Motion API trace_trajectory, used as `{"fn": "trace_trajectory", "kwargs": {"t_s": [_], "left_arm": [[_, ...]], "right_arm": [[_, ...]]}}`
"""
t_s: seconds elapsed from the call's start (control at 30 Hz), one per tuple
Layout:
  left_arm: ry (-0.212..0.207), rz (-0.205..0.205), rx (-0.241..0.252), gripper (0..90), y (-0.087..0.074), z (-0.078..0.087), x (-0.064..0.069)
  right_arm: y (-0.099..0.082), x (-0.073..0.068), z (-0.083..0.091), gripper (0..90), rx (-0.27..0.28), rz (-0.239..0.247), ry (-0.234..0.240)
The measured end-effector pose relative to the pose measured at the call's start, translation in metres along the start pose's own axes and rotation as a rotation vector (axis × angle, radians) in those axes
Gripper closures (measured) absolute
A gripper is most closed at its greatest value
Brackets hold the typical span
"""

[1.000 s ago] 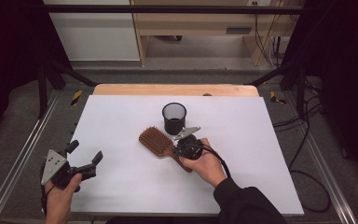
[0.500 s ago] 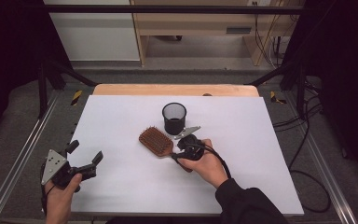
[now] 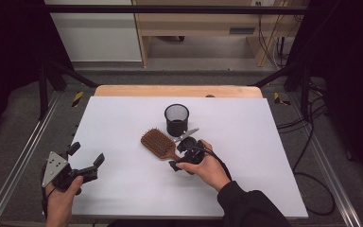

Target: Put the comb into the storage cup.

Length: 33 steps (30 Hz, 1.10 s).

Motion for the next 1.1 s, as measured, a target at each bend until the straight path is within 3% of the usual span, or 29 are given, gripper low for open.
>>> {"fn": "trace_trajectory", "kwargs": {"t_s": [0.27,0.87,1.1], "left_arm": [[0.000,-0.001,0.000,2.9,0.000,0.000,0.000],[-0.004,-0.003,-0.002,2.9,0.000,0.000,0.000],[-0.003,-0.002,-0.001,2.9,0.000,0.000,0.000]], "right_arm": [[-0.002,-0.002,-0.007,7.2,-0.043,0.005,0.005],[0.001,-0.001,-0.017,7.9,-0.077,-0.004,-0.018],[0.005,-0.002,-0.019,24.2,-0.072,-0.002,-0.027]]}}
Point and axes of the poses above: each handheld gripper's, and its own axes: z roughly backward along the jaws, y roughly out of its top, x roughly to its right, the point moved 6 cm from there along -z, roughly forward along the jaws, and after that the axes turned 11 degrees about y, right-handed, at the moved point
